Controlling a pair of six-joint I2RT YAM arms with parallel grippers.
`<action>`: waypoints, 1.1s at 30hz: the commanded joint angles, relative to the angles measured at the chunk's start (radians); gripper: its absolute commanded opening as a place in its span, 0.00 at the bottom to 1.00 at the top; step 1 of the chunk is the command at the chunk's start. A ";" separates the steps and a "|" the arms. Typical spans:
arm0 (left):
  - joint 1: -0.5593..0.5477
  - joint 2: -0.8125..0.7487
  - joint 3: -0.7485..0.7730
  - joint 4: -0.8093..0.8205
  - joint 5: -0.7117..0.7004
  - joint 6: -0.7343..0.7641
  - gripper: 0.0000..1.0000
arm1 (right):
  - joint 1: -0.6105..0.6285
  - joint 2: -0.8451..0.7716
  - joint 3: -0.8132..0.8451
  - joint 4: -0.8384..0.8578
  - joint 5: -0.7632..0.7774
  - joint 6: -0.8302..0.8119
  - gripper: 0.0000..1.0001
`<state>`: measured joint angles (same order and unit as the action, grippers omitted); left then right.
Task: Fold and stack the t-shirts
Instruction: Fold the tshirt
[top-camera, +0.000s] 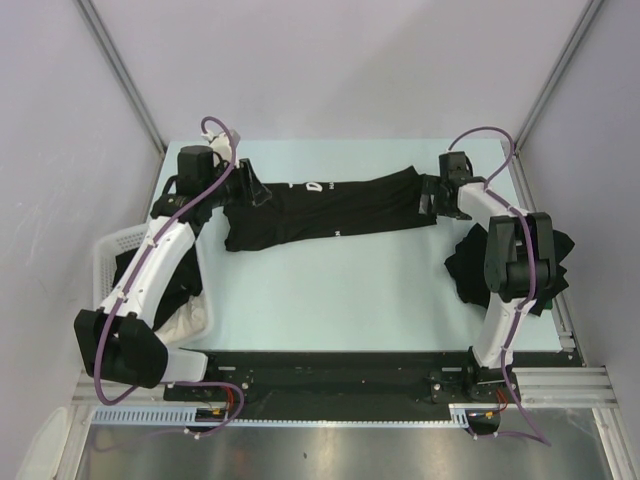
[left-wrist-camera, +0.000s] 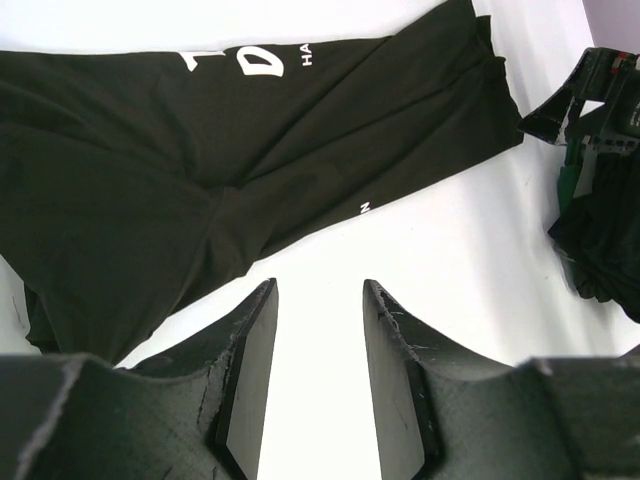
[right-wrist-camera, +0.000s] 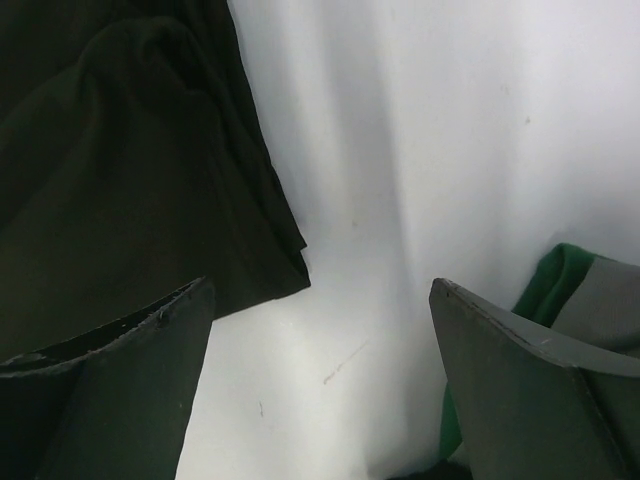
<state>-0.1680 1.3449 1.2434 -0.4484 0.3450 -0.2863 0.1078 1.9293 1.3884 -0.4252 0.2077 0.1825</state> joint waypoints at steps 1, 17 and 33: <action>-0.005 -0.007 0.037 0.002 0.009 0.027 0.44 | -0.013 0.026 -0.006 0.055 -0.025 0.023 0.92; -0.005 0.033 0.071 -0.006 0.006 0.036 0.43 | -0.023 0.085 -0.008 0.091 -0.085 0.052 0.77; -0.007 0.056 0.094 -0.015 0.005 0.035 0.42 | -0.046 0.115 -0.008 0.105 -0.128 0.046 0.49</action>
<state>-0.1699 1.3926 1.2835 -0.4789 0.3447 -0.2687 0.0738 2.0239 1.3872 -0.3389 0.1005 0.2165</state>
